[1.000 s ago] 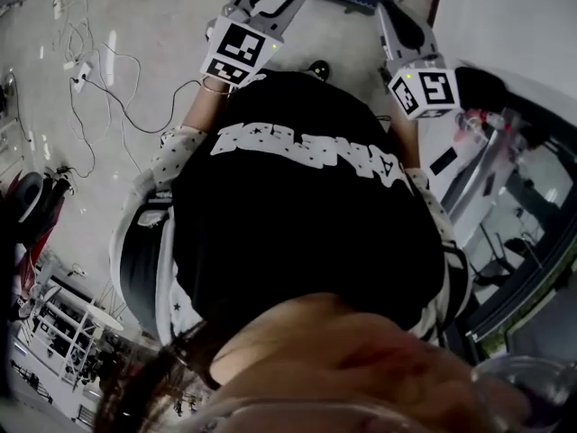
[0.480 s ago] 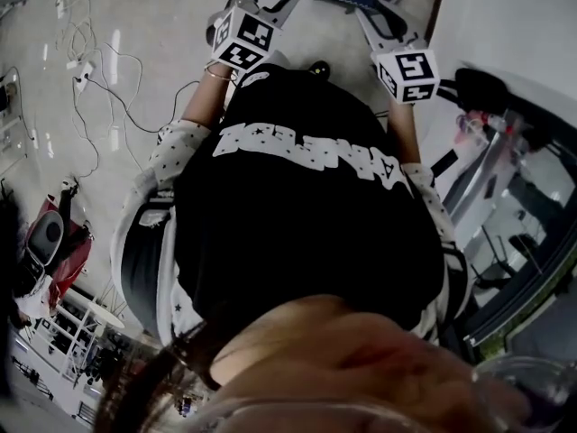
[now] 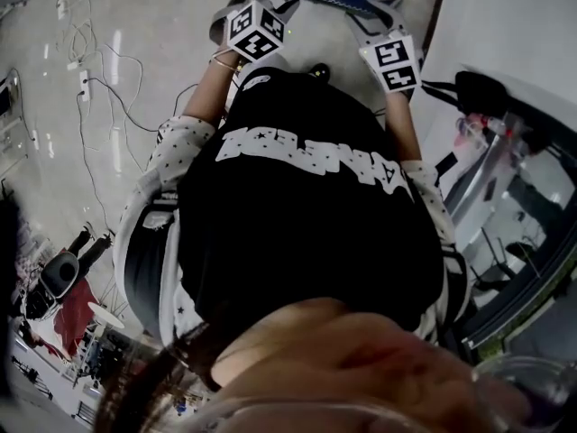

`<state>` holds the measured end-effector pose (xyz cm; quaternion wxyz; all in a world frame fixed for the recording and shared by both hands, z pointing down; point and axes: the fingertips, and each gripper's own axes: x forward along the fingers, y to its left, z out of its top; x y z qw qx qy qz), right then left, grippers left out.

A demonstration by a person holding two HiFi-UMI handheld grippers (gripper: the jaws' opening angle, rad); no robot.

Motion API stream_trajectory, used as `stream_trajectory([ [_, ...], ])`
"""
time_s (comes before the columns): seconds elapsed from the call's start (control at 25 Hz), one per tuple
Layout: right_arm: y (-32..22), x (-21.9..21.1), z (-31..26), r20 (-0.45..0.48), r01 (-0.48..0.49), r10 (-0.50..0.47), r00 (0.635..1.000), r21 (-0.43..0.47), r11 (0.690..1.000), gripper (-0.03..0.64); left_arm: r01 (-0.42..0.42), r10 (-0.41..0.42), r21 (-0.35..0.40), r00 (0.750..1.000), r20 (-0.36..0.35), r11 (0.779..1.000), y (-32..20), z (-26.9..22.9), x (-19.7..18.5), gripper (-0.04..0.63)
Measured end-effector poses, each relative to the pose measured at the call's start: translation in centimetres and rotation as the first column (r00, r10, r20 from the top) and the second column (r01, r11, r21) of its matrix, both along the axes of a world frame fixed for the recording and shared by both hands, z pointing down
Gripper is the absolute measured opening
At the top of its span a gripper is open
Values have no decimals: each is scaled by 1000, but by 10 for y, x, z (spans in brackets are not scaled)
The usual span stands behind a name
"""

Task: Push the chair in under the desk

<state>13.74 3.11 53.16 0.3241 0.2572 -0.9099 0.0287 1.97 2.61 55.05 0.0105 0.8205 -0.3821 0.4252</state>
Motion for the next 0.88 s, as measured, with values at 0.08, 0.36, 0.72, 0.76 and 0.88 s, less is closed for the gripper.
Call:
stream_trajectory([
  [0.08, -1, -1, 9, -49, 16, -16, 999, 10, 1000, 186, -14, 14, -19, 999, 34, 1000, -1, 9, -1, 202],
  [0.36, -5, 2, 32, -199, 50, -37, 979, 60, 997, 190, -28, 30, -28, 997, 74, 999, -7, 20, -2, 202],
  [0.72, -15, 4, 33, -233, 17, 5, 972, 91, 996, 150, -67, 69, -24, 992, 104, 997, -10, 20, -3, 175],
  [0.76, -16, 3, 33, -232, 14, 8, 973, 91, 996, 150, -70, 73, -23, 991, 112, 997, -10, 21, -3, 172],
  [0.88, -17, 3, 31, -235, 1, 21, 972, 94, 996, 150, -68, 71, -28, 991, 115, 997, -11, 21, -5, 170],
])
